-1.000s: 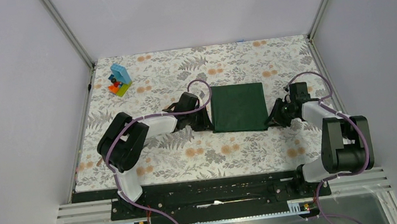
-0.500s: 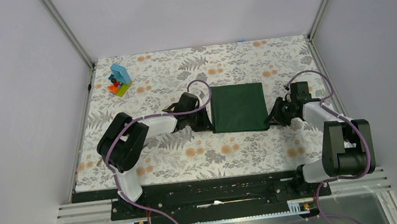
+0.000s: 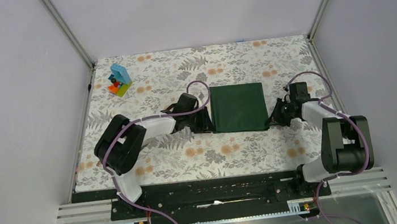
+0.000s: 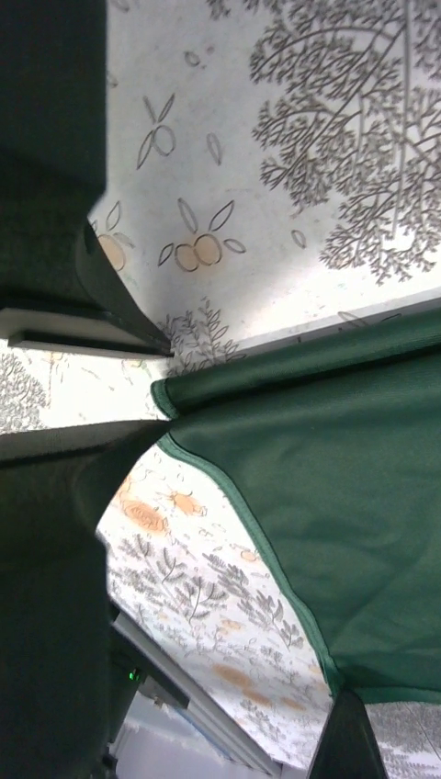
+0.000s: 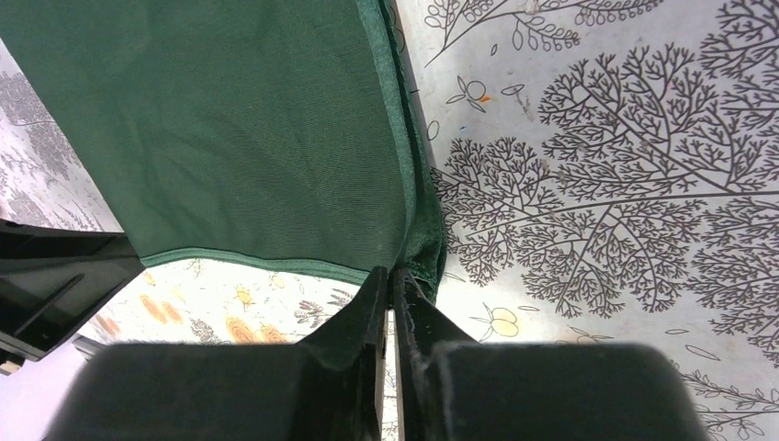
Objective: Fold the napkin into a case and place the utensils inside
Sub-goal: Pick up the top corner of the square-folded napkin from the center of the board.
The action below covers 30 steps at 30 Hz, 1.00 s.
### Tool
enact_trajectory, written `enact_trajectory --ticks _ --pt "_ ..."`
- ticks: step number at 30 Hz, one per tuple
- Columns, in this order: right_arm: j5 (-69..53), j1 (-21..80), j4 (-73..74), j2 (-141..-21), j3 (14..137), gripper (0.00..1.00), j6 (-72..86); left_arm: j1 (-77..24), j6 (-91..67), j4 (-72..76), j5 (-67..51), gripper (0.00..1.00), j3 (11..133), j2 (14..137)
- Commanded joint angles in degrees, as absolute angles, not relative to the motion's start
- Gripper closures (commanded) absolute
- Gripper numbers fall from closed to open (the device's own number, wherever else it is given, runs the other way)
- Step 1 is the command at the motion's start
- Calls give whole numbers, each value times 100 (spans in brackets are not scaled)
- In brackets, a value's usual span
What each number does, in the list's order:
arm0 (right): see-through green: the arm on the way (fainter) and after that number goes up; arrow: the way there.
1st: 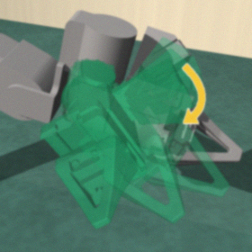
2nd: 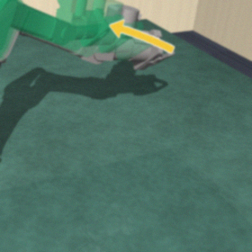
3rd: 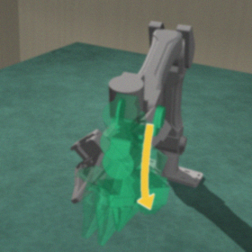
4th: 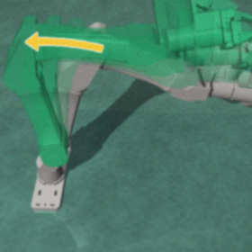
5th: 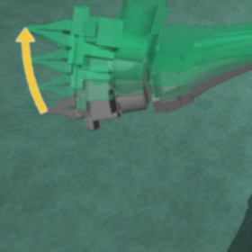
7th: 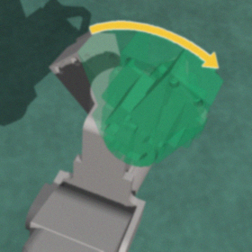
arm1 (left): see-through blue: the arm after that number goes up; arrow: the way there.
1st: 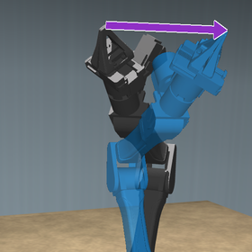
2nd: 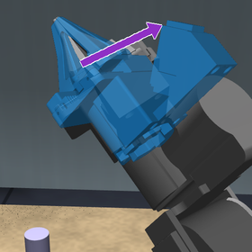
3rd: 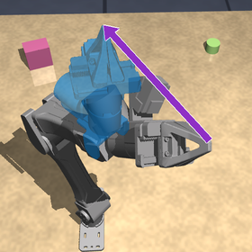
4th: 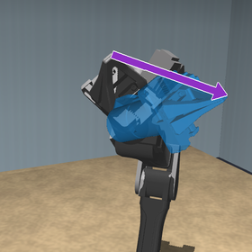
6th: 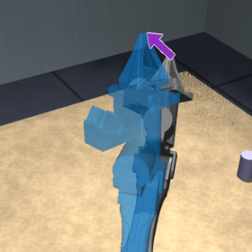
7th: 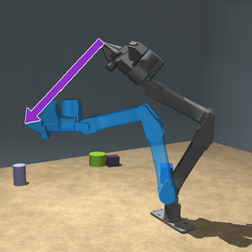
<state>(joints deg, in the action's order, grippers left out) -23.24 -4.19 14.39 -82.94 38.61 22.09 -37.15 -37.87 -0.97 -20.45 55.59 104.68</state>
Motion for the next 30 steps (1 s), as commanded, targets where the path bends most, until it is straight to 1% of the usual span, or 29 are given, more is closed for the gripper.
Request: enact_trajectory --ticks 1,2,7,10,13,14,17,21,23,25,30 --pt "-2376 -439 1371 -8332 3907 97 2154 -3738 -3760 -433 -1999 60 5438 10141" --pt "-2377 -439 1372 -8334 3904 100 2151 -3736 -3788 -411 -2007 58 5426 10085" --pt "-2415 -439 1352 -8336 3908 100 2147 -3757 -3971 -227 -2084 48 5395 9943" --pt "-2465 -439 1338 -8336 3913 100 2145 -3815 -4016 -111 -2038 38 5436 9997" --pt "-2506 -439 1323 -8303 3910 100 2151 -3873 -4022 -107 -2136 37 5614 10273" --pt "-2512 -439 1320 -8293 3903 100 2145 -3893 -4022 -98 -2139 39 5661 10371" --pt "-2596 -440 1318 -8272 3917 100 2137 -3911 -3972 -170 -1988 50 5748 10561" --pt "-2694 -439 1277 -8250 3913 100 2140 -3906 -3893 -277 -1813 51 5775 10675" --pt "-2722 -431 1260 -8259 3915 100 2147 -3909 -3922 -214 -1874 48 5759 10740" --pt "-2746 -431 1257 -8283 3920 100 2145 -3910 -3969 -148 -1879 49 5742 10794" --pt "-2817 -382 1267 -8256 3951 100 2149 -3896 -3982 -95 -1733 66 5607 10792"
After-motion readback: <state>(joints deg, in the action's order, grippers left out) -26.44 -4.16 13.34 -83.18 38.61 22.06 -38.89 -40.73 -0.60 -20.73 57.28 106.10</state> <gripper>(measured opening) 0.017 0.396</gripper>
